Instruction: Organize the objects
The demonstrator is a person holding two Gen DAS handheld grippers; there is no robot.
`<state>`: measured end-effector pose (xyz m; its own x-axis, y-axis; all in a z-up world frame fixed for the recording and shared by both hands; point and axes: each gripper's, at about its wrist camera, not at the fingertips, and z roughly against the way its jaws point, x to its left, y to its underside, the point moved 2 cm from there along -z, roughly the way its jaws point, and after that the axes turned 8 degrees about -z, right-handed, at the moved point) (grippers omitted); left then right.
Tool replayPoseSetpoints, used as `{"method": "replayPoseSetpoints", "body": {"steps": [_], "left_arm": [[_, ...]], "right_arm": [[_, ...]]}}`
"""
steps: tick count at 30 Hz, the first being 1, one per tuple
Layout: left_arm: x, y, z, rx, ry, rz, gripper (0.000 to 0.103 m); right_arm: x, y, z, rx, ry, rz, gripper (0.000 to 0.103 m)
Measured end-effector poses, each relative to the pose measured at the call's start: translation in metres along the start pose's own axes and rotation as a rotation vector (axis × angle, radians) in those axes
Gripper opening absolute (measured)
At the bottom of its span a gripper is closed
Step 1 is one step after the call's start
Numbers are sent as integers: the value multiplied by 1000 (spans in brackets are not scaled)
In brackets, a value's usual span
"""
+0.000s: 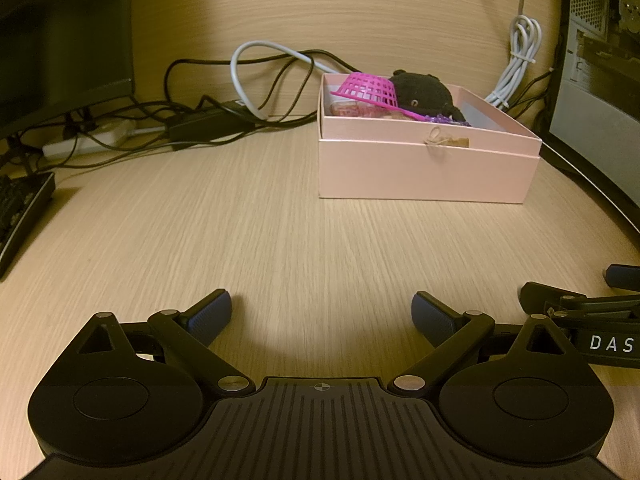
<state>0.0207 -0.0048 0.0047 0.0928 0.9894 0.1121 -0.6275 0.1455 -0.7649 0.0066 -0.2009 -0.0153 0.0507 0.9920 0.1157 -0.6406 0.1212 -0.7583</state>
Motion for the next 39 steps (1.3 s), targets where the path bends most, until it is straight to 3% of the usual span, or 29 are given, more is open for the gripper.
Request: {"method": "replayPoseSetpoints", "body": {"steps": [39], "left_arm": [[0,1,1,-1,8,-17,100]], "right_arm": [[0,0,-1,0,-1,1,103]]}}
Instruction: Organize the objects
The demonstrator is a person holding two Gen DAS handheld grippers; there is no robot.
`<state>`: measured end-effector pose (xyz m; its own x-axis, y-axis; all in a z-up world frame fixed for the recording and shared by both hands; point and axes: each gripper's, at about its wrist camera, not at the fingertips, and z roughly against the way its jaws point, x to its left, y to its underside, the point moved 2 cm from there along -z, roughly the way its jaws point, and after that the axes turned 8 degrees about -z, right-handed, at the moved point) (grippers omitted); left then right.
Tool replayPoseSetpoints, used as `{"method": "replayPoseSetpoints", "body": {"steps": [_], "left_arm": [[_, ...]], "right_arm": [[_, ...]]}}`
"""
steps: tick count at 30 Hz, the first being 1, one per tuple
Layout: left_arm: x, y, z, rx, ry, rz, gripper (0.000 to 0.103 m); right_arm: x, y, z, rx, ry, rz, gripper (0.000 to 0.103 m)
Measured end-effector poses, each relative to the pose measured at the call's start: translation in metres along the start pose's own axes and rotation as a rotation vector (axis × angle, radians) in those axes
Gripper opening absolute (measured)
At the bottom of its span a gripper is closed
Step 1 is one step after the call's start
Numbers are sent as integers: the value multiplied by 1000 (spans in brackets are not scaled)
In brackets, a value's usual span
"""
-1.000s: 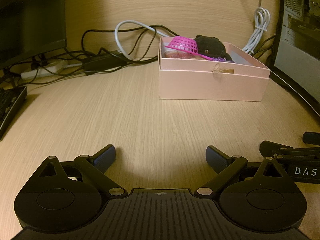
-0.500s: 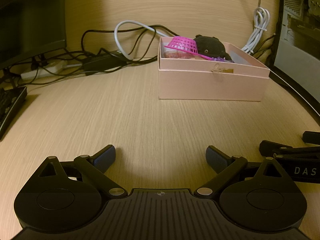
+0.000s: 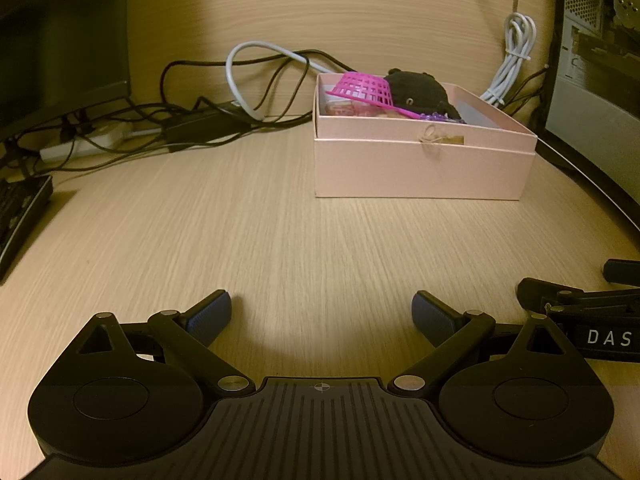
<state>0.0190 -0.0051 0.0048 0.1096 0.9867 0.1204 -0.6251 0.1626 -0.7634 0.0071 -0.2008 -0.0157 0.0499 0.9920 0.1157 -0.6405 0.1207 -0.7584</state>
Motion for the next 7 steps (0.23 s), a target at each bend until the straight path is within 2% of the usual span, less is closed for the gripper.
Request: {"method": "replayPoseSetpoints", "body": {"steps": [7], "left_arm": [[1,0,0,-1,4,4,99]], "right_arm": [[0,0,0,0,0,0,103]]}}
